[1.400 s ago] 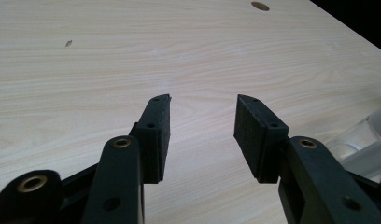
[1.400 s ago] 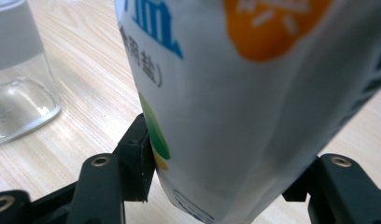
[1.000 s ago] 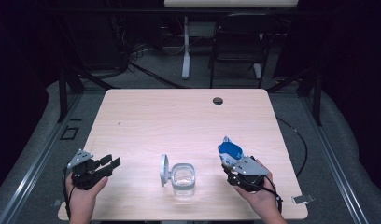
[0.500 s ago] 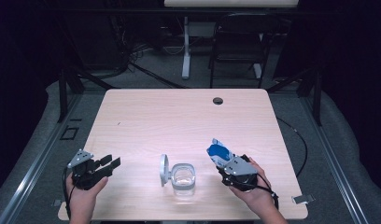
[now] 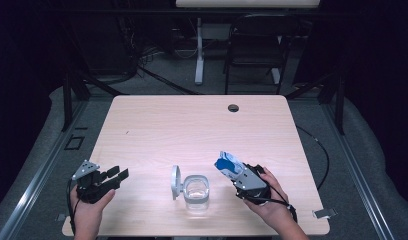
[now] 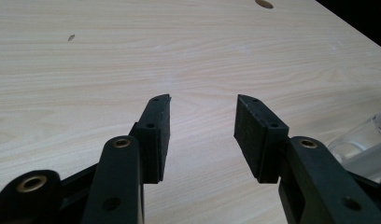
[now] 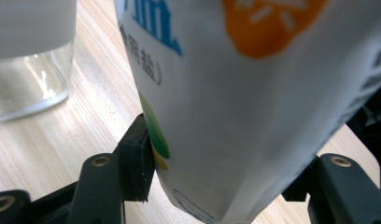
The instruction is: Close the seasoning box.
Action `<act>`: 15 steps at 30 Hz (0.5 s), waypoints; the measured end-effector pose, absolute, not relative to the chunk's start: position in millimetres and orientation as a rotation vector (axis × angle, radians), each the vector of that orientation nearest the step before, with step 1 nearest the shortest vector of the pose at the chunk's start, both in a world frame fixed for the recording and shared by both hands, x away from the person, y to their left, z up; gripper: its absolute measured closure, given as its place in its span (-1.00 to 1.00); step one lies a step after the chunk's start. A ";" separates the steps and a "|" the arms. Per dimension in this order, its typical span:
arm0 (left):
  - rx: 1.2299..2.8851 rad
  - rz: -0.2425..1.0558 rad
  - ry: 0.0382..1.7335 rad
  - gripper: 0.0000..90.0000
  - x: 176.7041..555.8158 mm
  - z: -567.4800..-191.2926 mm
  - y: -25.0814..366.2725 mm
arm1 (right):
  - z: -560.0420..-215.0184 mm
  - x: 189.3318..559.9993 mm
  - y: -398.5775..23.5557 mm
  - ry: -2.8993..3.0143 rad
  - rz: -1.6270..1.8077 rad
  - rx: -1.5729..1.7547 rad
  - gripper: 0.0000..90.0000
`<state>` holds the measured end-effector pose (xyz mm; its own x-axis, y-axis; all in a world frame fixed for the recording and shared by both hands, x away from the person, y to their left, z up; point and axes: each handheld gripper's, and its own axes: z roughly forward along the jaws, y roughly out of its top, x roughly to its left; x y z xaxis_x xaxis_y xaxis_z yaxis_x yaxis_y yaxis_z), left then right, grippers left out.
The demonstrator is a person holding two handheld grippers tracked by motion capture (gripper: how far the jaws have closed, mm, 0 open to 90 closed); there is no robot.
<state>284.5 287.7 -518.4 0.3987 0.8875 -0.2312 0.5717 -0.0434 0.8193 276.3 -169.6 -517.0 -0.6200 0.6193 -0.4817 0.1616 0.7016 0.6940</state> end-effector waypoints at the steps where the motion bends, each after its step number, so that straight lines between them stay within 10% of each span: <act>1: 1.729 0.427 1.283 0.25 284.5 -518.4 287.7 | -517.0 276.3 -169.6 2.169 0.794 0.593 -0.09; 15: 1.729 0.430 1.284 0.24 284.5 -518.3 288.8 | -522.0 274.3 -159.4 2.184 0.684 0.487 -0.09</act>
<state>284.5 288.8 -518.3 0.3972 0.8886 -0.2293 0.5710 -0.0437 0.8198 274.3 -159.4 -522.0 -0.6219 0.5396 -0.5675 0.1191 0.7815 0.6125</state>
